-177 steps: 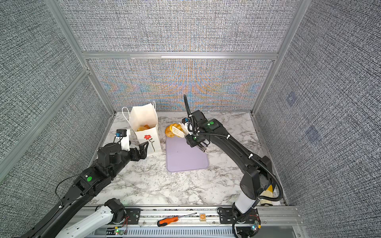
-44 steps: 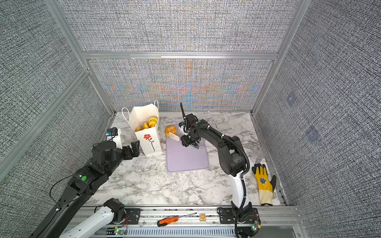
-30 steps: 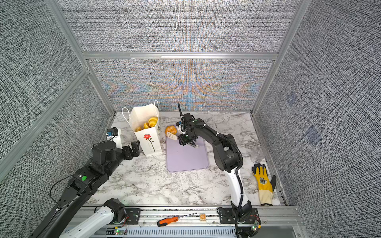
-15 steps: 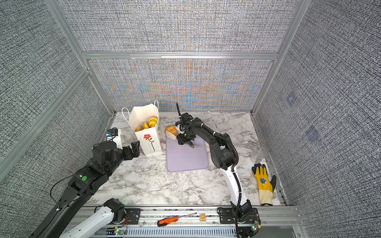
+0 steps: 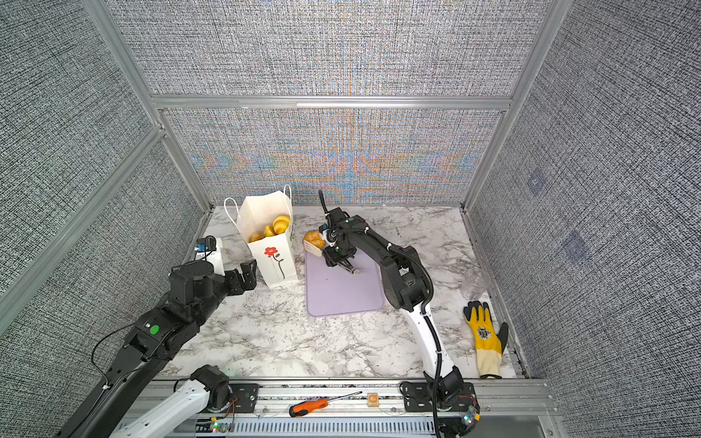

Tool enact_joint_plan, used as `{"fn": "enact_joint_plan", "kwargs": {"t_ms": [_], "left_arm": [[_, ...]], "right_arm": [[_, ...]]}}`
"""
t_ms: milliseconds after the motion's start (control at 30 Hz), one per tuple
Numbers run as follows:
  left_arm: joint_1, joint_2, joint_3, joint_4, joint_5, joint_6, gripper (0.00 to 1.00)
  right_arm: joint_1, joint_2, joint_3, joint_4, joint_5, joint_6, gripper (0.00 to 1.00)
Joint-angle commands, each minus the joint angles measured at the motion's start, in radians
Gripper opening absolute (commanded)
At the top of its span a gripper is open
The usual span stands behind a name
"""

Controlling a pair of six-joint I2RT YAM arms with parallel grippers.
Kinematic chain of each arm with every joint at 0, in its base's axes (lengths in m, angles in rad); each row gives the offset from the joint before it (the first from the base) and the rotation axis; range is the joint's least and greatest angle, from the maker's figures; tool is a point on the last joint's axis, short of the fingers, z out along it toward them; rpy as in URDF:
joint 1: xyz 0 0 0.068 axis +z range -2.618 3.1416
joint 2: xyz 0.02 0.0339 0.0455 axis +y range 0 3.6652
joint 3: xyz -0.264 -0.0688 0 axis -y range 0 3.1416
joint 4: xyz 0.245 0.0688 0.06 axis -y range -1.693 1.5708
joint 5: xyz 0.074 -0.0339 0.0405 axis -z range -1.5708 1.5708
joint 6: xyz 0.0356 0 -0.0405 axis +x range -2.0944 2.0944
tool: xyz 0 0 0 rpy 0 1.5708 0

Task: Pack bread into a paper bag
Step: Pick up the bread from the tray.

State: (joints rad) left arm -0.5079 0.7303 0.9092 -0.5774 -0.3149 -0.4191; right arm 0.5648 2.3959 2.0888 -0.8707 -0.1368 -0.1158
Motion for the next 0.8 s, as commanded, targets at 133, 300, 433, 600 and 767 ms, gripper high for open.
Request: {"fn": "enact_joint_plan", "kwargs": {"t_ms": [133, 300, 433, 600, 767], "left_arm": [[0.001, -0.011, -0.003, -0.011, -0.006, 0.0, 0.99], [0.001, -0.013, 0.0, -0.012, -0.008, -0.001, 0.99], [0.0, -0.018, -0.001, -0.01, -0.009, -0.003, 0.99], [0.001, -0.03, -0.009, -0.004, -0.009, -0.009, 0.99], [0.001, -0.029, -0.011, -0.009, -0.008, -0.012, 0.99]], "right_arm": [[0.001, -0.02, 0.002, -0.041, 0.041, -0.025, 0.51], [0.001, -0.069, -0.04, -0.026, 0.039, -0.026, 0.48], [0.0, -0.123, -0.089, -0.003, 0.024, -0.021, 0.47], [-0.005, -0.192, -0.152, 0.024, -0.01, -0.005, 0.45], [-0.008, -0.268, -0.22, 0.048, -0.038, 0.007, 0.45]]}}
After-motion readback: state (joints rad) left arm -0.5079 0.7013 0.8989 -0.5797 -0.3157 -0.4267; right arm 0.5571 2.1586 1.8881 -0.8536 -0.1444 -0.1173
